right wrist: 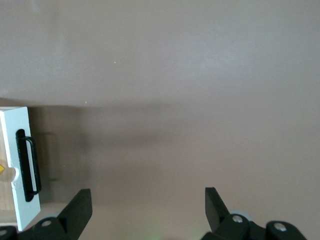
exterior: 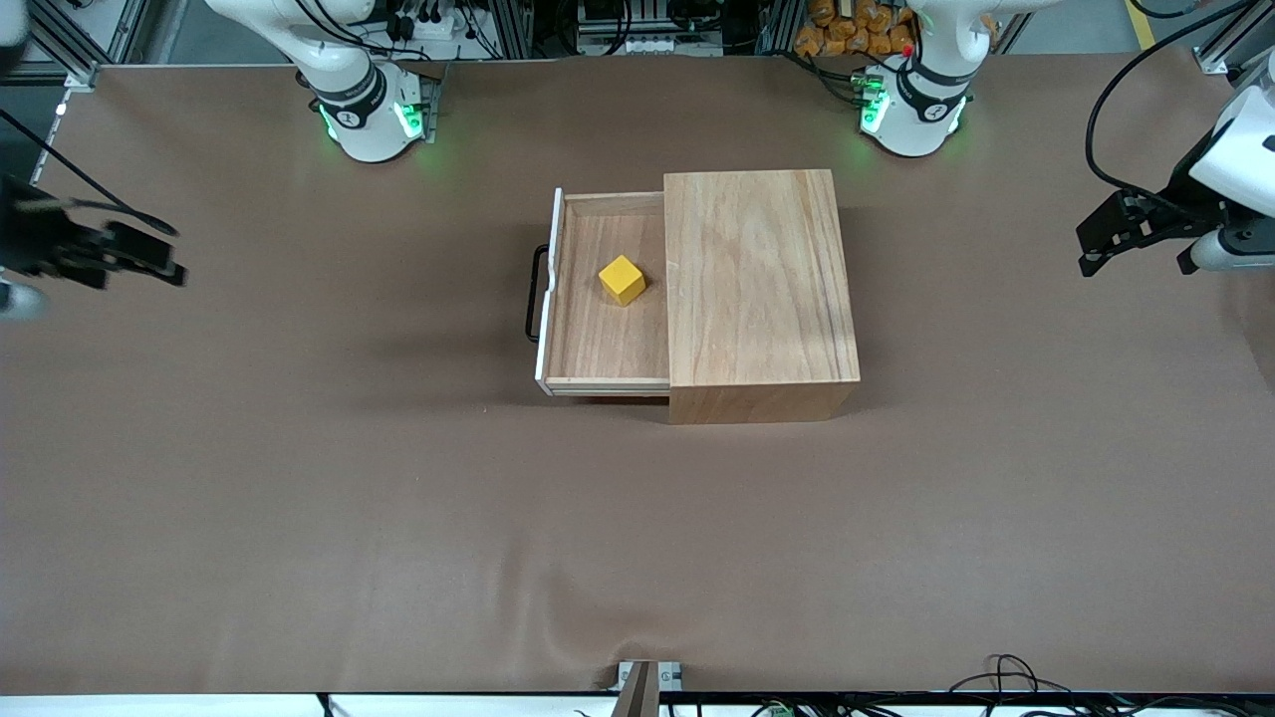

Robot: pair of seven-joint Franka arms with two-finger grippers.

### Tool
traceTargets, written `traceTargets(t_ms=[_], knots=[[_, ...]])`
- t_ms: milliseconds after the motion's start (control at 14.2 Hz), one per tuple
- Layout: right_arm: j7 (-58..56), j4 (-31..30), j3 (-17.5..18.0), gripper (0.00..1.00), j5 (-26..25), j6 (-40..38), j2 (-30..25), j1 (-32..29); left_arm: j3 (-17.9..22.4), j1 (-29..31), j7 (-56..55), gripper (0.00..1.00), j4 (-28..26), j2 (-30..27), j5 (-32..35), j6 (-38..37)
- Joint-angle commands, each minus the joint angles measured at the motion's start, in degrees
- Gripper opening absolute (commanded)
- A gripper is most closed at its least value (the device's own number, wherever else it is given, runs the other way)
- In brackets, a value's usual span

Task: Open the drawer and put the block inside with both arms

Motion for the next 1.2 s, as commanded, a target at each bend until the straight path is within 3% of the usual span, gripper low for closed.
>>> traceTargets(t_ms=[0, 282, 1128], knots=[[-3.9, -2.3, -2.4, 1.00, -0.2, -1.0, -4.6, -0.5, -0.3, 0.2, -0.4, 1.00, 0.9, 0.1, 0.8, 0.0], [-4.3, -2.2, -3.8, 1.00, -0.1, -2.4, -4.9, -0.7, -0.4, 0.2, 0.7, 1.00, 0.6, -0.1, 0.0, -0.3], [-4.9, -1.5, -2.9, 1.00, -4.5, -1.3, -5.4, -1.4, -2.4, 0.0, 0.4, 1.00, 0.5, -2.6, -2.6, -8.2]])
